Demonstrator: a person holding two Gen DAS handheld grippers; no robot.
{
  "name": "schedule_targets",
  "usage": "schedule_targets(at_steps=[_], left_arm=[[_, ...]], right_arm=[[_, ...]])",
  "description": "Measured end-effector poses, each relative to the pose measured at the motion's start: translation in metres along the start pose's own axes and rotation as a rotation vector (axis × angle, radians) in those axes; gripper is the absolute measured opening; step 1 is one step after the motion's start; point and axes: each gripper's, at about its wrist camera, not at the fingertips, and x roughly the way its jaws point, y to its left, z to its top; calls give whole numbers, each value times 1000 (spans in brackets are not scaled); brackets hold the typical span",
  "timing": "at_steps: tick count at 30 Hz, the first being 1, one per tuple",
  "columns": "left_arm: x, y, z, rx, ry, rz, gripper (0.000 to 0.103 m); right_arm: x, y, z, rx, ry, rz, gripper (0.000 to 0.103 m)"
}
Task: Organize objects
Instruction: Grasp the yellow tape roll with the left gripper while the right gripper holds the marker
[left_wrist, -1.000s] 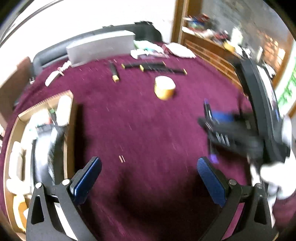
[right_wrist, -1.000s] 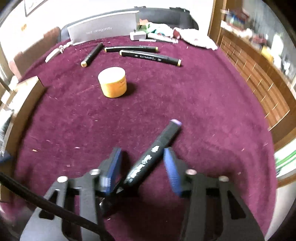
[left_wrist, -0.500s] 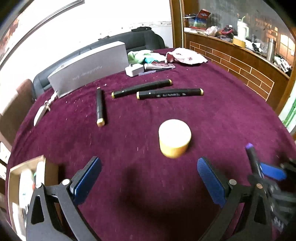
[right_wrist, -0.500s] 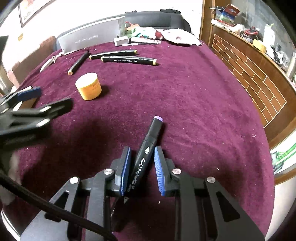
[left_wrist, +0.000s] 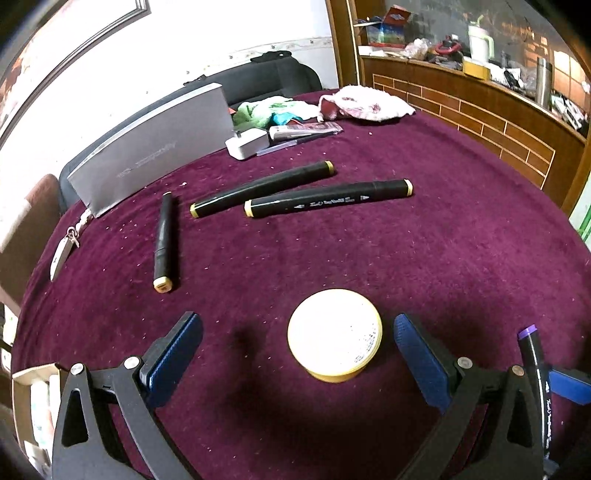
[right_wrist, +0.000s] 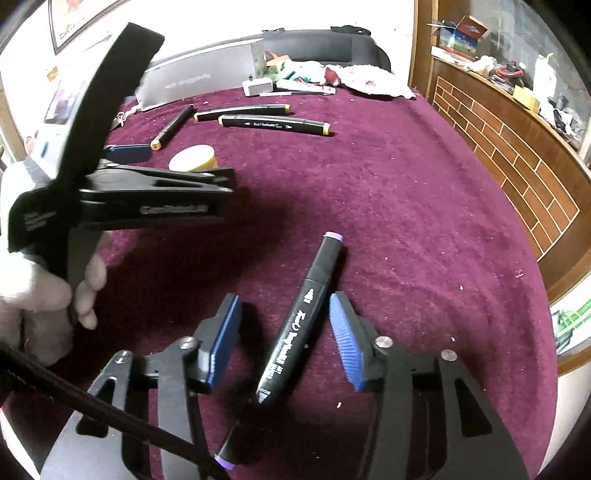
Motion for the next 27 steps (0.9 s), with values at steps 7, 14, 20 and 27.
schedule_targets(at_steps=[7, 14, 20, 27], left_arm=[[6, -4, 2, 17, 26, -9, 100], [10, 2, 3, -18, 44, -45, 100], [12, 5, 3, -34, 52, -64, 100], [15, 8, 3, -61, 66, -92, 100]], right_arm=[[1, 3, 0, -9, 3, -6, 55], [2, 5, 1, -21, 7, -12, 59], [3, 8, 1, -31, 12, -16, 64], [3, 11, 0, -38, 16, -15, 69]])
